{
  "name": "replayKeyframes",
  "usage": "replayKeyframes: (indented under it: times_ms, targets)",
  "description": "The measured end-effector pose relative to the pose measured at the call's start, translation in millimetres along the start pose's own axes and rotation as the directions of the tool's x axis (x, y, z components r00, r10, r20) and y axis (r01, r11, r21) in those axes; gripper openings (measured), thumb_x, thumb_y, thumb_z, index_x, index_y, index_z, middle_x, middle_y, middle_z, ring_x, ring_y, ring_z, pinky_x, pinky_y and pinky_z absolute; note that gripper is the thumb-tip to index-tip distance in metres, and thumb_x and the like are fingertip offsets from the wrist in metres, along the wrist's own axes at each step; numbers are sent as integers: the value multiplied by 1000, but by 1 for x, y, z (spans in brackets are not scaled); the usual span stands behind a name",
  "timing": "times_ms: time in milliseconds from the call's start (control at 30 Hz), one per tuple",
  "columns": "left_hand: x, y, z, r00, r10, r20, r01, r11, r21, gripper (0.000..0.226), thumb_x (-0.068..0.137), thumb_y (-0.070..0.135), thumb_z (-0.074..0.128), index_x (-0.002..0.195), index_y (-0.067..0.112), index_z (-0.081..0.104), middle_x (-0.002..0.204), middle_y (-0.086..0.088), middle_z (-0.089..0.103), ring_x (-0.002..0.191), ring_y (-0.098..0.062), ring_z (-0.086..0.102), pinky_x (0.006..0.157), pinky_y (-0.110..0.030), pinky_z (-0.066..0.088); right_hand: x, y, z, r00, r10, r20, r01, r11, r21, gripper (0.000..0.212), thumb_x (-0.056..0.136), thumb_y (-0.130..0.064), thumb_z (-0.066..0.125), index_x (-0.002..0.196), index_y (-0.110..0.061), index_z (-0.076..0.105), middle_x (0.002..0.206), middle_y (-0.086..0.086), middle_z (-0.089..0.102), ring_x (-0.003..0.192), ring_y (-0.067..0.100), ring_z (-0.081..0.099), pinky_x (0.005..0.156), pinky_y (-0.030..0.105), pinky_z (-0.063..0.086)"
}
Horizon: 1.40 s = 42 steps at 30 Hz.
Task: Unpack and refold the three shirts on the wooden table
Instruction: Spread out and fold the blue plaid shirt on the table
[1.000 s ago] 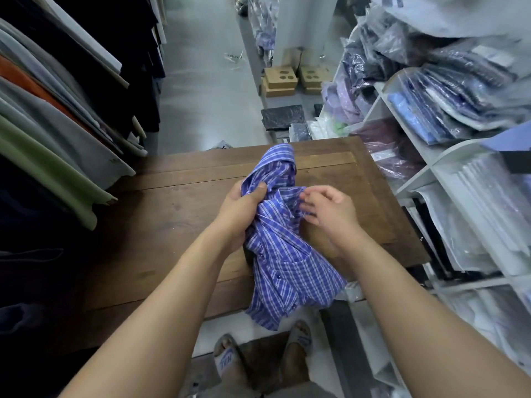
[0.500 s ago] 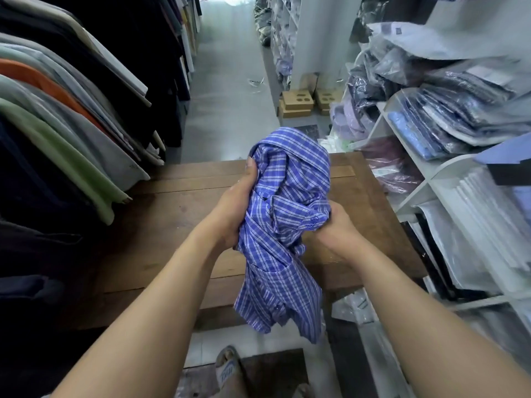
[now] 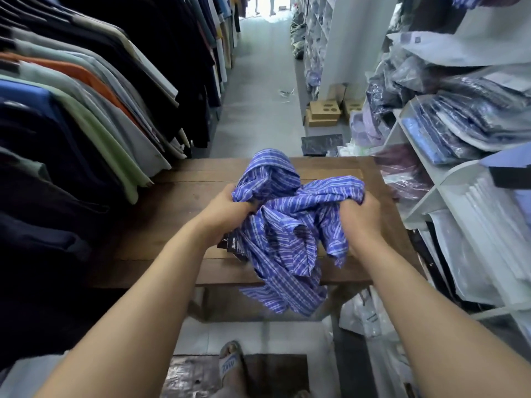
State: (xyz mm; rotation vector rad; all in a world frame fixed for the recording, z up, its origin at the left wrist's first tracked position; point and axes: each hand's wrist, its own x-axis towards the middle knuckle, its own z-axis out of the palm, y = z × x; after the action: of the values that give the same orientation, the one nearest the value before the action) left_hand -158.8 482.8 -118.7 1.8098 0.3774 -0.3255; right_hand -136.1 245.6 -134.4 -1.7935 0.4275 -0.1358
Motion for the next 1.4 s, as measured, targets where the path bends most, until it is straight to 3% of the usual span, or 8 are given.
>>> replayKeyframes:
  times_ms: [100, 300, 467, 600, 733, 833, 1067, 1400]
  targets:
    - [-9, -5, 2, 1000, -28, -5, 28, 999, 21, 14, 100, 24, 60, 112, 19, 64, 108, -9, 76, 98, -27, 73, 92, -46, 57, -2, 1, -6, 1000, 13, -20, -14, 997, -71, 20, 86, -2, 47, 88, -14, 63, 72, -5, 59, 61, 11, 49, 50, 20, 40]
    - [-17, -8, 13, 1000, 2, 0, -2, 982, -191, 25, 104, 11, 48, 114, 23, 69, 107, -8, 75, 92, -27, 68, 84, -41, 52, -4, 20, -18, 970, 185, 159, -91, 878, -470, 8, 80, -13, 71, 85, -13, 64, 76, -2, 63, 79, 26, 64, 68, 30, 46]
    - [-30, 3, 24, 998, 38, -42, -50, 942, -330, 35, 106, 6, 42, 108, 32, 66, 105, 2, 74, 97, -20, 69, 87, -39, 54, -21, 15, -34, 798, 385, 464, -112, 851, -514, 55, 77, -17, 87, 120, -21, 53, 123, -2, 62, 110, 23, 59, 105, 34, 44]
    - [-38, 5, 22, 993, 84, -86, -106, 947, -302, 42, 106, 4, 38, 107, 37, 63, 110, 5, 72, 100, -18, 69, 78, -35, 54, -23, 24, -38, 943, 179, 281, -116, 967, -227, 144, 60, -38, 96, 158, -31, -10, 158, 3, 36, 142, 26, 39, 119, 47, 27]
    - [-48, -4, 17, 984, 145, -105, -167, 957, -236, 44, 105, 4, 42, 107, 40, 67, 109, 7, 75, 106, -18, 70, 88, -37, 56, -32, 23, -35, 978, -48, 203, 63, 996, -69, 68, 78, -37, 85, 137, -30, 50, 129, -5, 61, 115, 12, 60, 88, 24, 48]
    - [-53, -12, 15, 981, 165, -99, -179, 972, -155, 39, 103, 8, 46, 114, 39, 65, 116, 5, 73, 110, -17, 68, 96, -40, 54, -40, 19, -32, 977, -159, 143, 172, 981, -89, 9, 92, -20, 69, 98, -13, 66, 88, -4, 65, 71, -3, 55, 58, 15, 39]
    - [-54, -32, -1, 945, 160, -287, -92, 967, 237, 29, 87, 1, 50, 102, 18, 68, 89, -3, 69, 79, -22, 60, 63, -29, 45, -58, 19, -37, 969, -206, -133, 162, 945, -285, 13, 97, -26, 59, 95, -18, 70, 78, -8, 60, 66, 14, 52, 52, 19, 33]
    - [-79, -70, -54, 904, 188, -383, -14, 911, 413, 35, 75, -4, 47, 98, 16, 65, 96, -8, 69, 93, -34, 60, 78, -39, 51, -107, 51, -19, 936, -243, -257, 18, 759, -651, 14, 92, -36, 65, 99, -25, 70, 112, 6, 60, 112, 33, 50, 99, 47, 38]
